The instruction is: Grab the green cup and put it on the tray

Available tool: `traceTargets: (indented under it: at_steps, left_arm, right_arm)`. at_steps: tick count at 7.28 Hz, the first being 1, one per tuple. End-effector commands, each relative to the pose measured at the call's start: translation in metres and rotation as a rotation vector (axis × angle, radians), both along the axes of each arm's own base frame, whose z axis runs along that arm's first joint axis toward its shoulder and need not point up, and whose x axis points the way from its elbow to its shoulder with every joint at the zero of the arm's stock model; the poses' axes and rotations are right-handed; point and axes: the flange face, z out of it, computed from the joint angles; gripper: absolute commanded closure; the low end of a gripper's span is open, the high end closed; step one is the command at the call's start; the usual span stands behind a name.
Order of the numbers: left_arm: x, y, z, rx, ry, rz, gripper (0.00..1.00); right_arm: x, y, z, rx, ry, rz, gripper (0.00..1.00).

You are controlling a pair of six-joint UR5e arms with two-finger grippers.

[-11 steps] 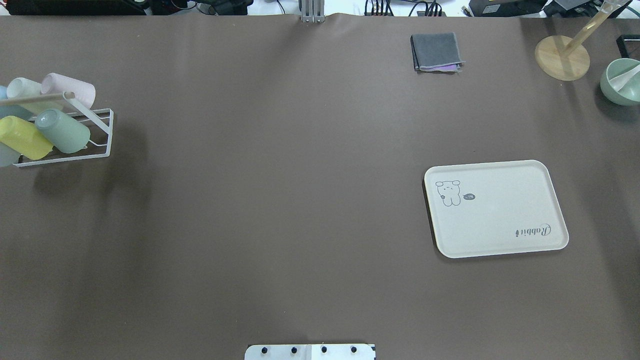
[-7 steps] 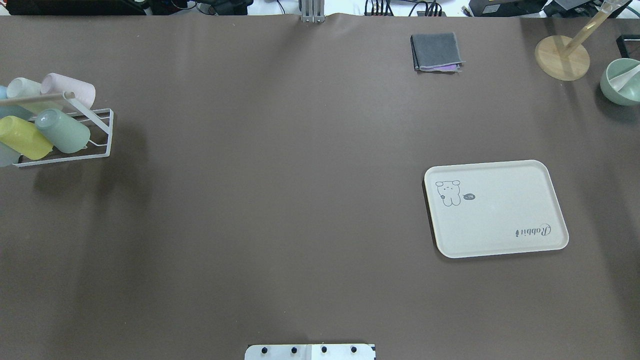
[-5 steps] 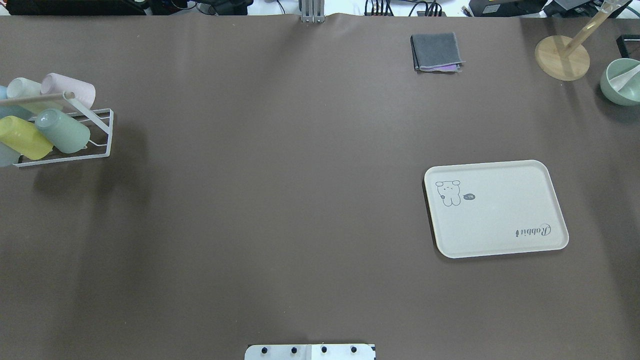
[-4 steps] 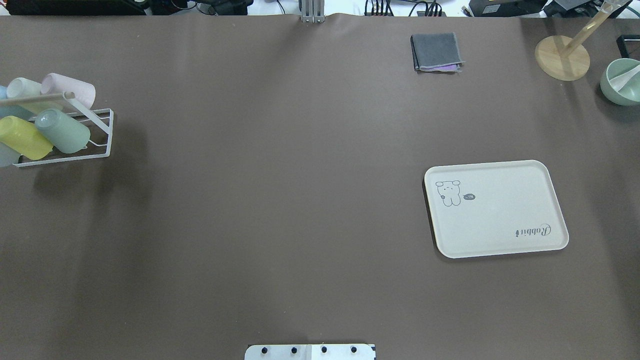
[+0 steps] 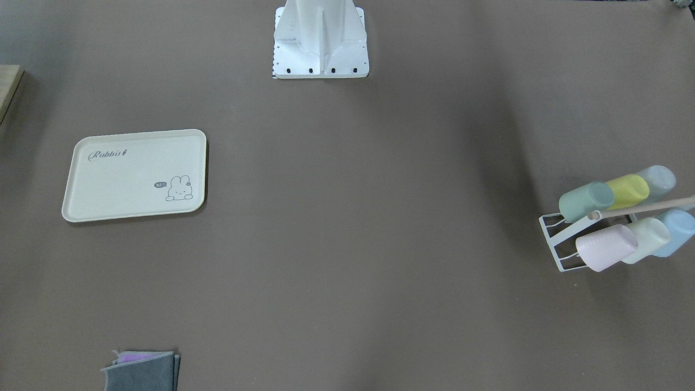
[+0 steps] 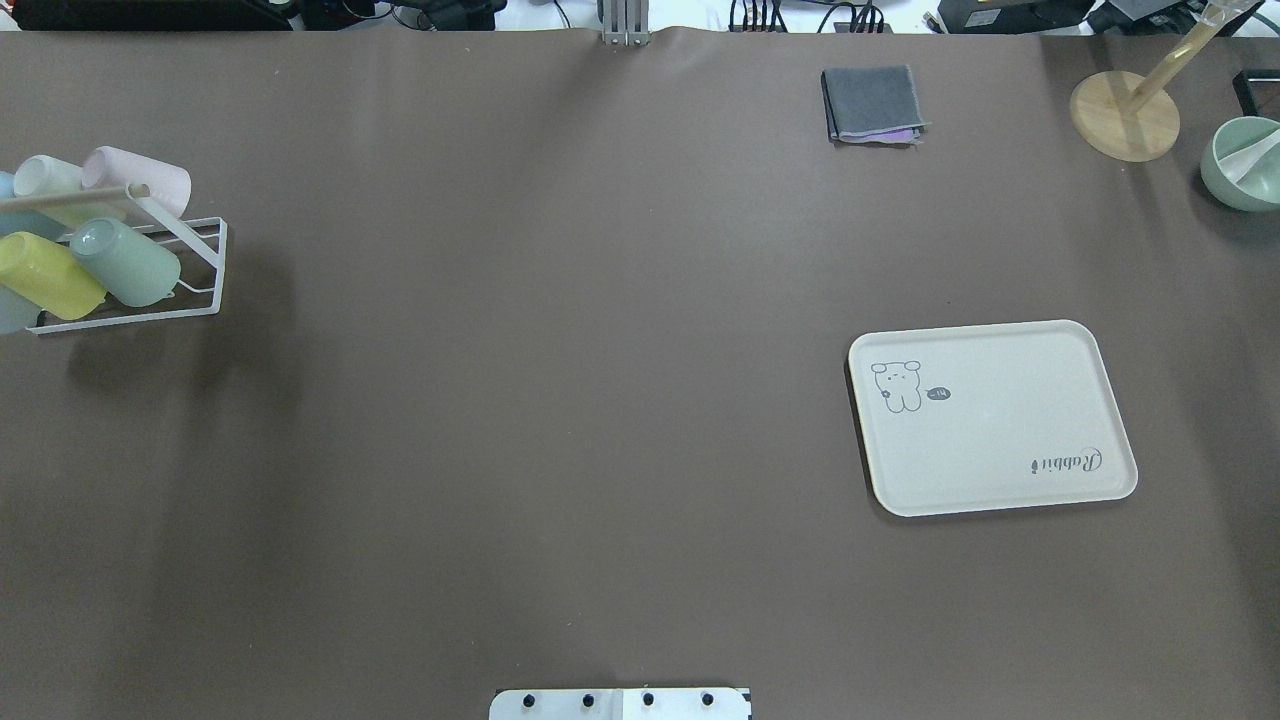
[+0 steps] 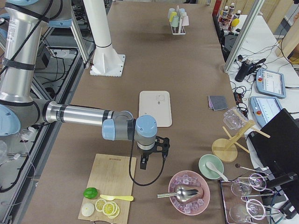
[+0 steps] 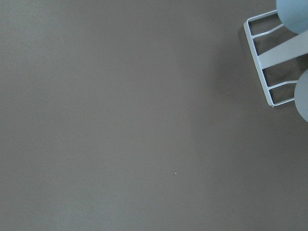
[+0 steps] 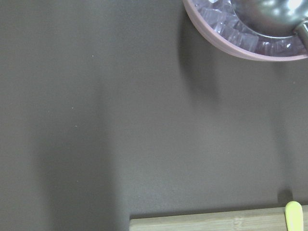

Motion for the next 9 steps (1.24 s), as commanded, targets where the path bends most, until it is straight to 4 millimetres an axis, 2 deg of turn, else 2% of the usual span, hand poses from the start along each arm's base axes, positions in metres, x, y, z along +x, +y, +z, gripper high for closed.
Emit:
traceTargets:
  at_steps: [1, 2, 3, 4, 5, 7, 8, 9]
  left_arm:
    - [0.000, 0.000, 0.000, 0.003, 0.000, 0.001, 0.02]
    - [0.000, -0.001, -0.001, 0.002, 0.000, -0.001, 0.02]
    - [-0.001, -0.009, -0.012, 0.023, -0.001, -0.001, 0.02]
    - [0.000, -0.014, -0.023, 0.046, -0.004, 0.002, 0.02]
    - [0.000, -0.017, -0.038, 0.077, -0.009, 0.004, 0.02]
    - [0.005, -0.017, -0.083, 0.147, -0.014, 0.015, 0.02]
    - [0.010, -0.011, -0.103, 0.152, -0.014, 0.029, 0.02]
    - [0.017, -0.008, -0.119, 0.139, -0.039, 0.047, 0.02]
  right_arm:
    - [-0.001, 0.000, 0.000, -0.002, -0.011, -0.004, 0.00]
    - [-0.002, -0.003, -0.003, 0.000, -0.023, 0.001, 0.00]
    - [-0.006, -0.015, -0.015, 0.001, -0.054, 0.017, 0.00]
    - [-0.021, -0.033, -0.033, -0.037, -0.085, 0.060, 0.00]
    - [-0.049, -0.055, -0.052, -0.060, -0.090, 0.062, 0.00]
    - [-0.112, -0.093, -0.087, -0.050, -0.089, 0.007, 0.00]
    - [-0.139, -0.111, -0.097, -0.033, -0.093, -0.034, 0.00]
    - [-0.158, -0.121, -0.095, -0.024, -0.100, -0.061, 0.00]
